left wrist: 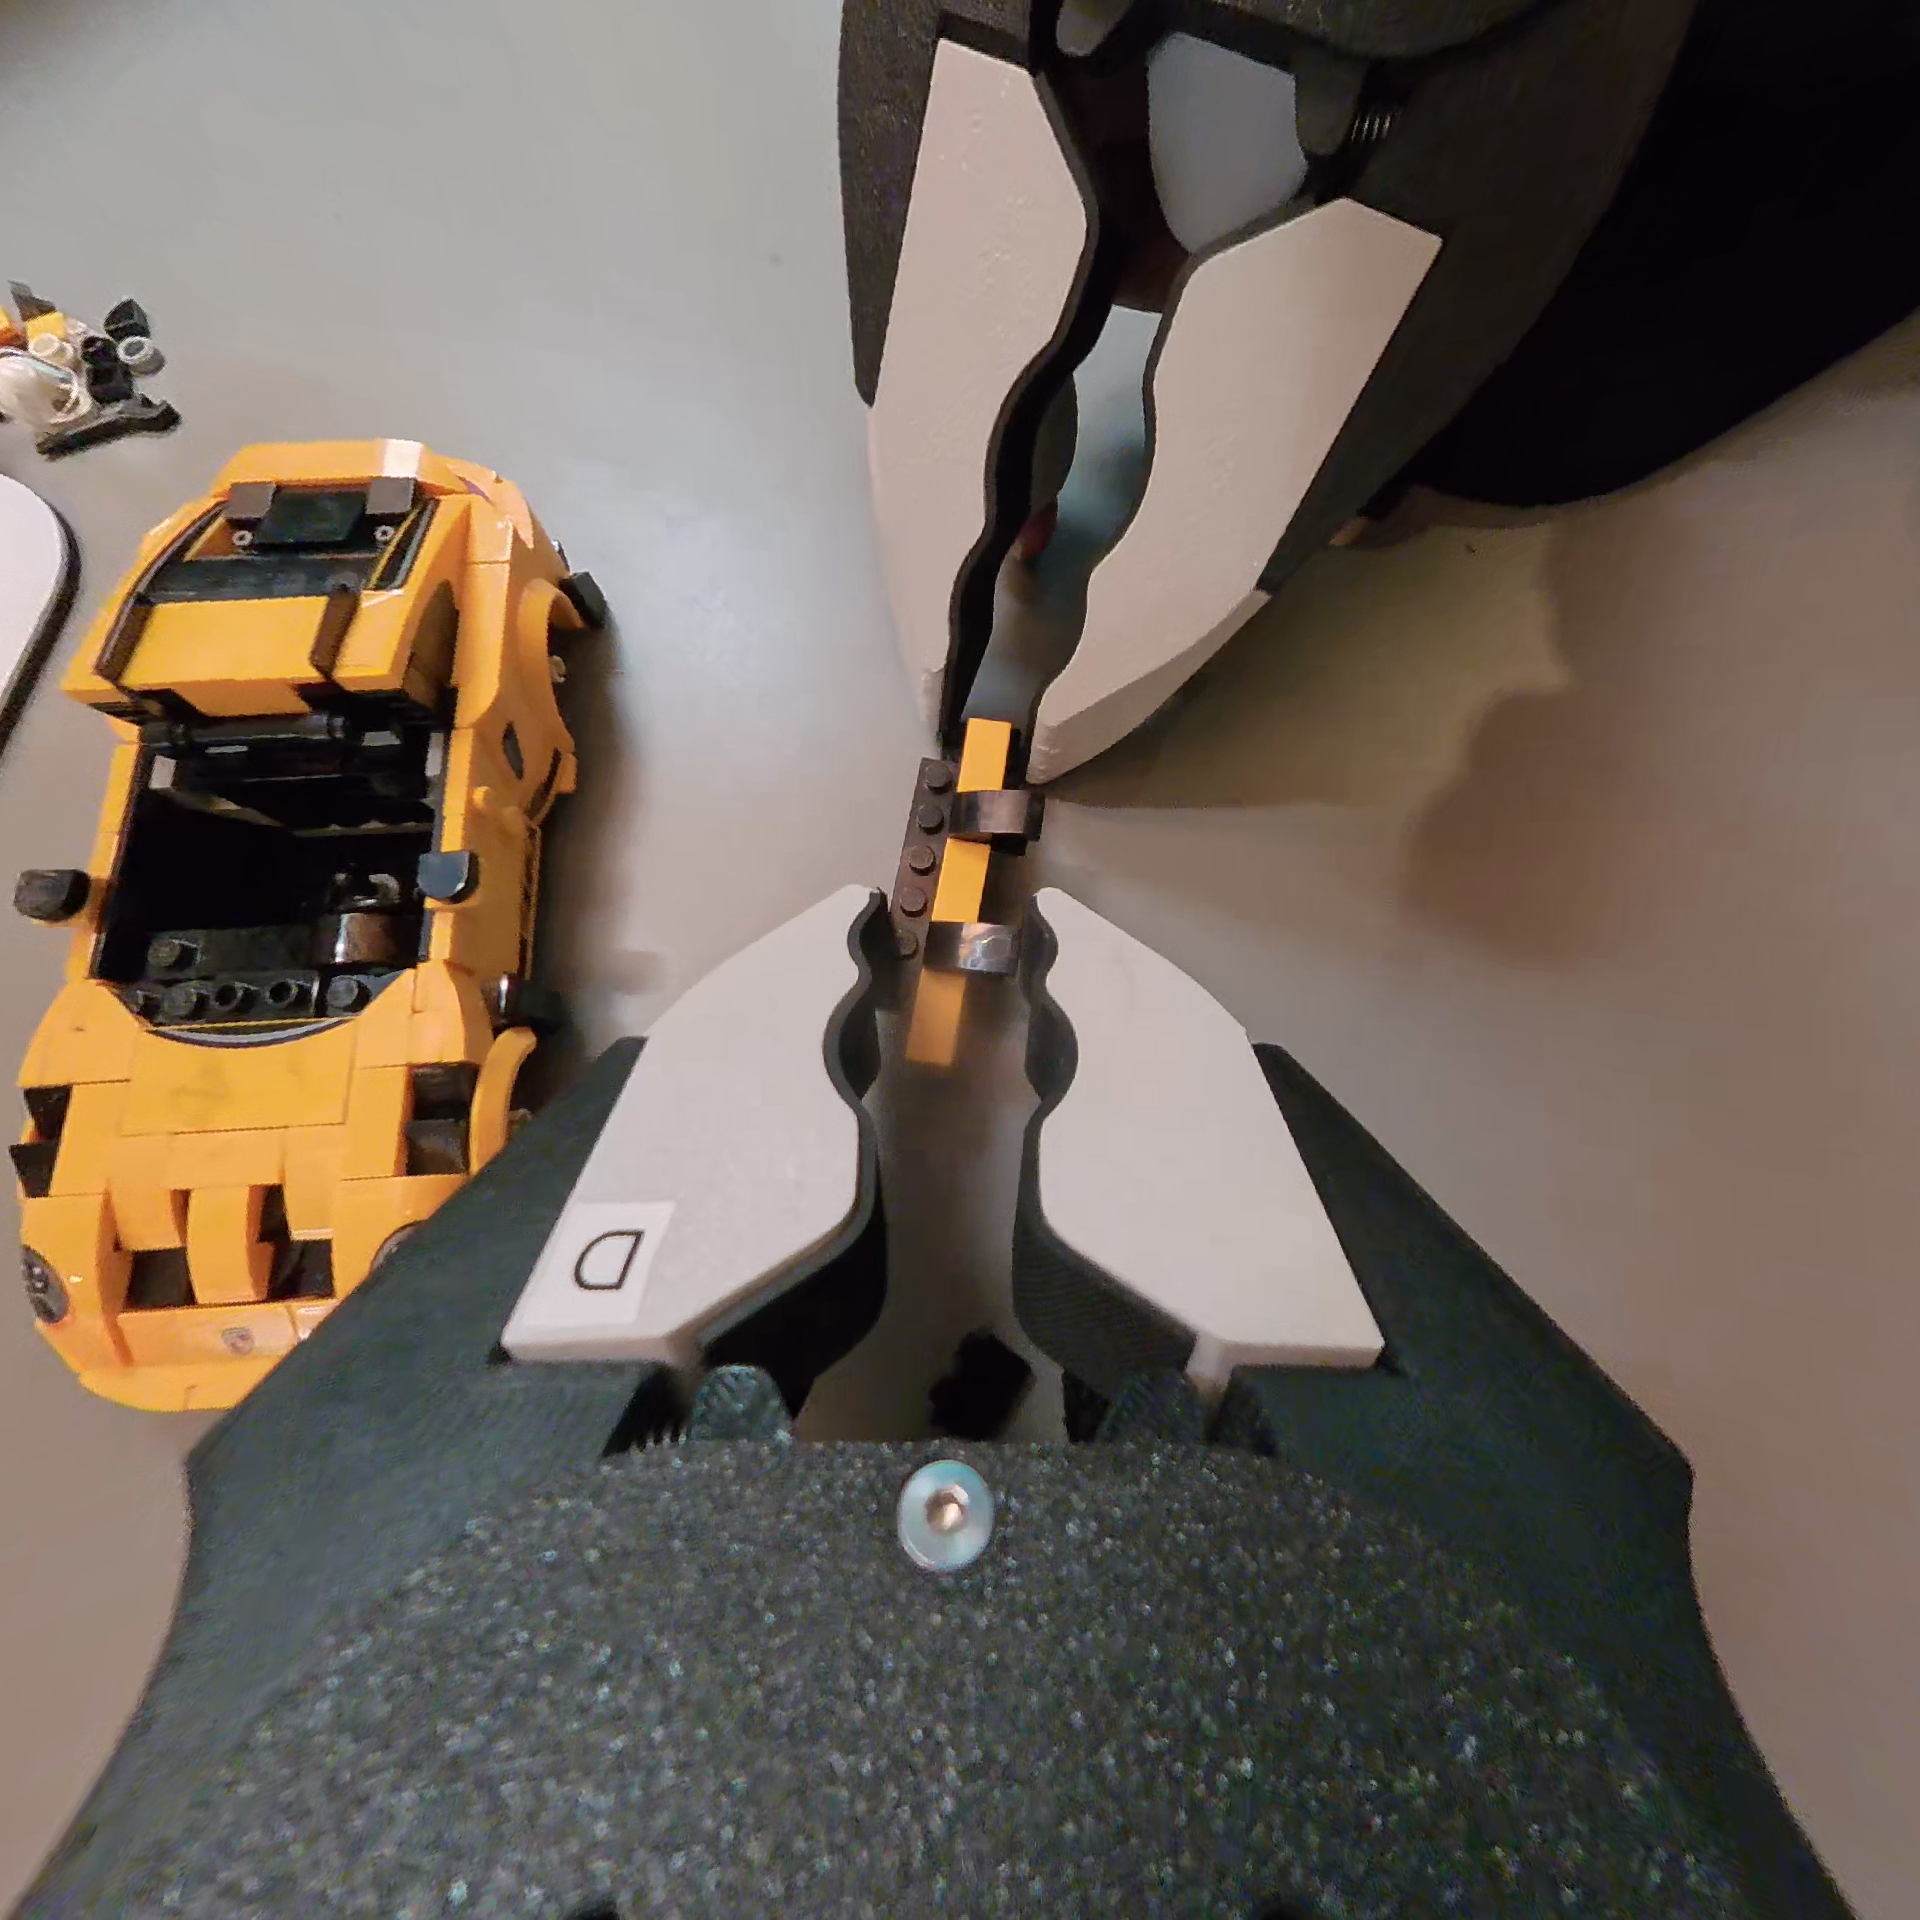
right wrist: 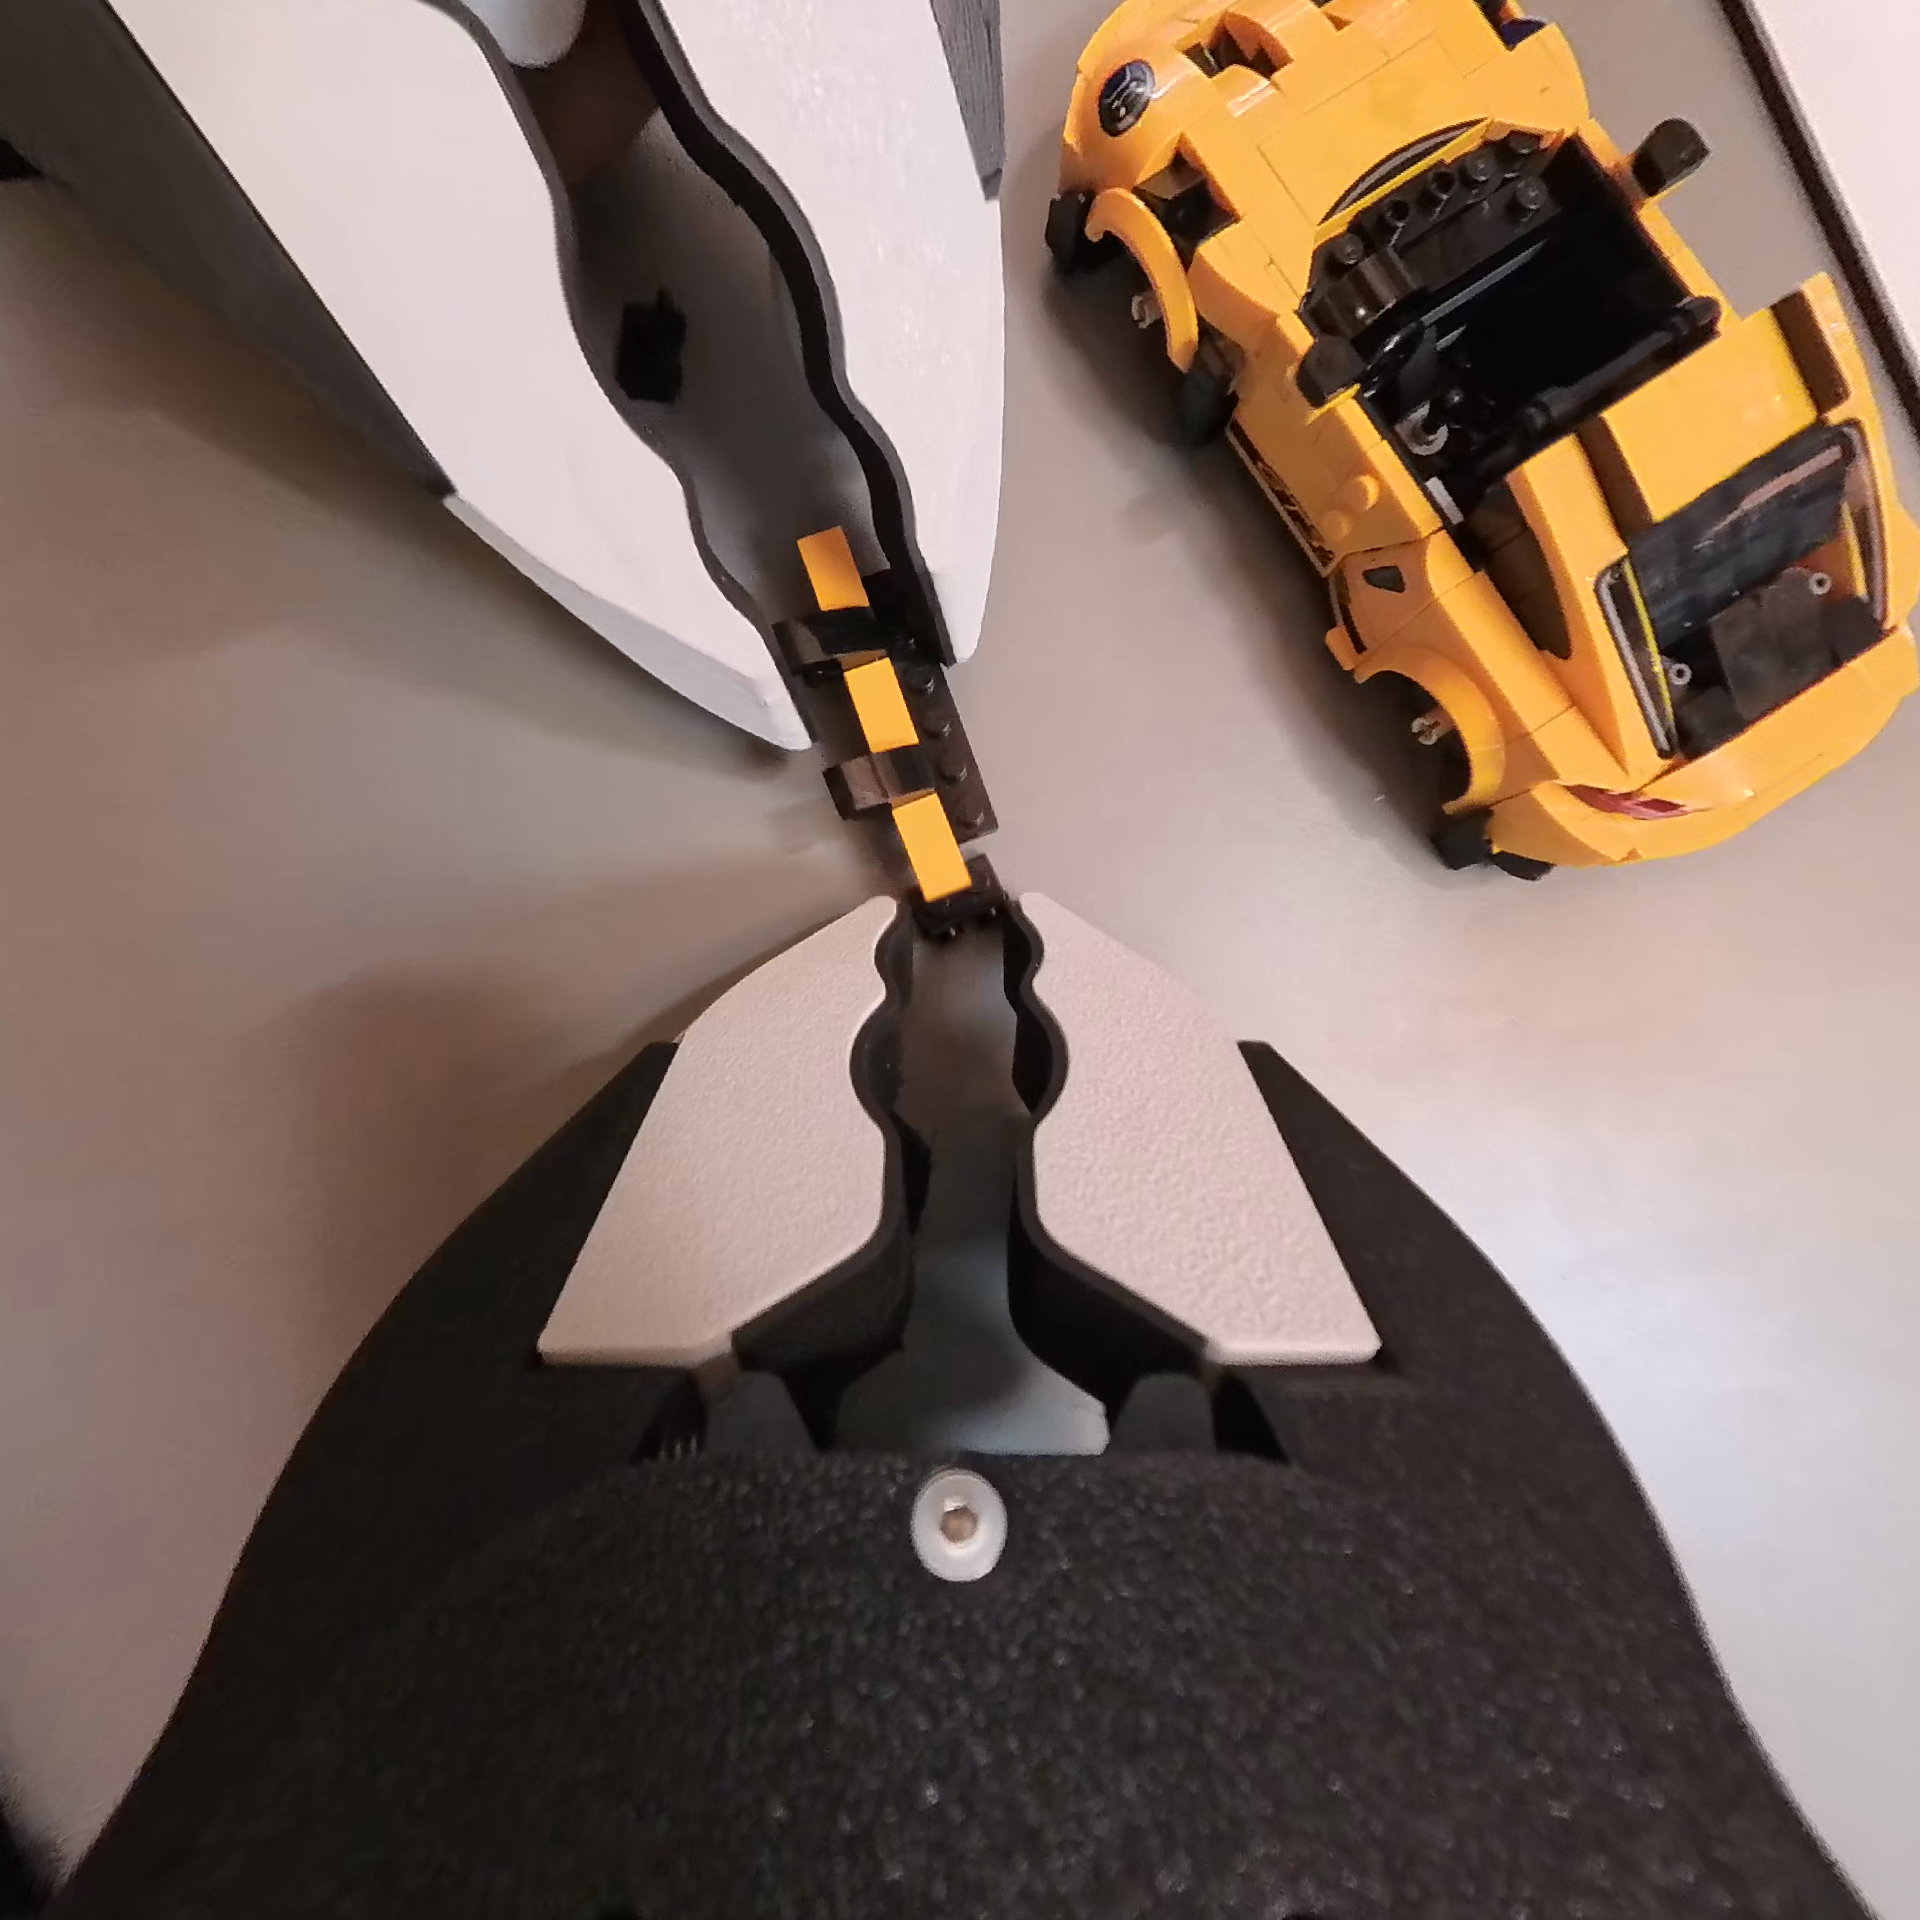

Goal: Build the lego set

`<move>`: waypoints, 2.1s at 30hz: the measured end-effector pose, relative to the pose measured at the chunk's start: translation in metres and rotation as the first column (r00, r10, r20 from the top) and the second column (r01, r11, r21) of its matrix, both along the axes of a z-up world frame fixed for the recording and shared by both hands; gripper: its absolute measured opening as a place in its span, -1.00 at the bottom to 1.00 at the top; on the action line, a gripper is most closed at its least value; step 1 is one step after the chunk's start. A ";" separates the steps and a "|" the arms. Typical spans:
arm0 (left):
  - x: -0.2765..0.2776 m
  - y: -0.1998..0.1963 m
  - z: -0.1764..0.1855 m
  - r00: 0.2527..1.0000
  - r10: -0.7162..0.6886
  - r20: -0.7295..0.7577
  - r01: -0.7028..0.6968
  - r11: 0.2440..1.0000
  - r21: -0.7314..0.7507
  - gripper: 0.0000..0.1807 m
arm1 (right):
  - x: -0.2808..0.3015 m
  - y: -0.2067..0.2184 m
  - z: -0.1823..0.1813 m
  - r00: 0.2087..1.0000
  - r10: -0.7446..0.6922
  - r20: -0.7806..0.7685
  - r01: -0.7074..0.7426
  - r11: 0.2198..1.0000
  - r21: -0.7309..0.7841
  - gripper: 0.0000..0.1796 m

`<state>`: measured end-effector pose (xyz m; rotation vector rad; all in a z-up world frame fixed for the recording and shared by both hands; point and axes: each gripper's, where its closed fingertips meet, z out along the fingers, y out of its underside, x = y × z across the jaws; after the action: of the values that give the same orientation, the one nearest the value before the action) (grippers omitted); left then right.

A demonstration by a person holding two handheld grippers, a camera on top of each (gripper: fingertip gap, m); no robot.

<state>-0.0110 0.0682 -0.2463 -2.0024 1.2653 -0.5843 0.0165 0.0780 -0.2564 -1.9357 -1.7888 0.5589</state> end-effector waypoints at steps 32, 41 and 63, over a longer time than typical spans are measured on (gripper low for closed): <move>0.005 0.000 -0.010 0.996 0.011 -0.091 -0.013 1.000 -0.018 -0.72 | 0.007 -0.001 0.001 0.997 0.071 -0.020 -0.070 0.997 0.006 -0.72; 0.005 -0.001 -0.006 0.998 0.011 -0.067 -0.012 1.000 -0.017 -0.67 | 0.003 0.001 0.002 0.981 0.193 0.009 -0.193 0.980 0.052 -0.72; 0.007 -0.005 -0.005 1.000 -0.025 -0.012 0.023 0.991 -0.133 -0.73 | 0.005 0.001 0.006 0.952 0.299 -0.064 -0.293 0.953 0.081 -0.72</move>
<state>-0.0035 0.0628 -0.2517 -2.1055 1.2900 -0.6835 0.0212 0.0787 -0.2505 -1.5870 -2.0359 0.6483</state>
